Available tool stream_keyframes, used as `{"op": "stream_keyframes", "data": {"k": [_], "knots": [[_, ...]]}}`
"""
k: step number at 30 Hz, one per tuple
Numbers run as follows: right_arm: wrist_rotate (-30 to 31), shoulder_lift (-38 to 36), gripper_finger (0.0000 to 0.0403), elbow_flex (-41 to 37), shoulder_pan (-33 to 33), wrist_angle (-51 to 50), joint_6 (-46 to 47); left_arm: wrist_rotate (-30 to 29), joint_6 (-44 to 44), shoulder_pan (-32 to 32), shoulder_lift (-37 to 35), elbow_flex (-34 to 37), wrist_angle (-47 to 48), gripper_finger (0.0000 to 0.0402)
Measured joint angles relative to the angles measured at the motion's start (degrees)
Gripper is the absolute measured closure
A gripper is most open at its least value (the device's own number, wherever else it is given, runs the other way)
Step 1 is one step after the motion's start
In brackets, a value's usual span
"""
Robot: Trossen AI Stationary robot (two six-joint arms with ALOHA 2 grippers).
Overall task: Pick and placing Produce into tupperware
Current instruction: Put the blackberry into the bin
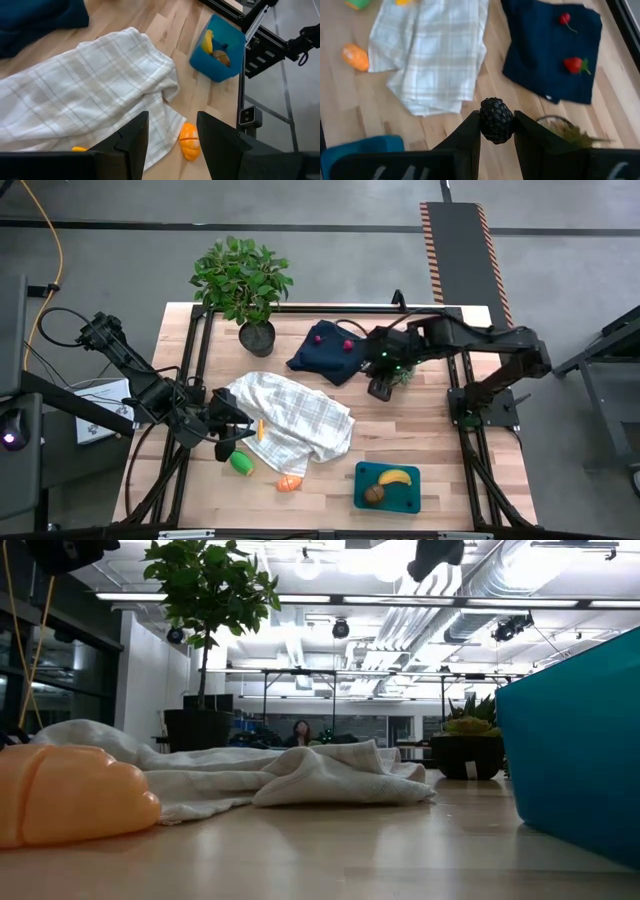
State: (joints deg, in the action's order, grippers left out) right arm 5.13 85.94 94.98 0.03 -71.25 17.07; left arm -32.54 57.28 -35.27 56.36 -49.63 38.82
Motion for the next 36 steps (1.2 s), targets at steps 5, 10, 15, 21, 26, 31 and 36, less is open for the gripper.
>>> {"op": "stream_keyframes", "data": {"k": [5,10,15,21,26,31,36], "knots": [[0.02,-1.94,0.0329,0.0,-0.7,-4.63,0.03,-0.78,0.02,0.0,0.0,0.0,0.01,0.0245],[0.88,-4.3,0.0329,0.0,-1.56,-9.23,1.49,-1.58,0.02,0.01,-0.02,0.0,-0.02,0.0245],[0.91,-7.54,0.0329,-0.24,-1.92,-13.2,5.02,-1.59,0.02,0.0,-0.02,0.0,0.01,0.0245],[0.94,-12.41,0.0329,-0.26,-1.9,-15.63,11.44,-1.58,0.02,0.0,-0.02,0.0,0.01,0.0245],[1.01,-15.36,0.0329,-0.26,-1.42,-17.15,17.85,-1.47,0.02,0.02,-0.02,0.0,0.02,0.0245],[1.01,-15.92,0.0329,-0.28,2.0,-18.82,22.83,-1.09,0.02,0.02,-0.02,0.0,0.03,0.0245],[2.29,-15.81,0.0329,-2.01,6.4,-17.92,26.44,-0.95,-0.27,0.01,-0.02,0.0,0.01,0.0245]]}}
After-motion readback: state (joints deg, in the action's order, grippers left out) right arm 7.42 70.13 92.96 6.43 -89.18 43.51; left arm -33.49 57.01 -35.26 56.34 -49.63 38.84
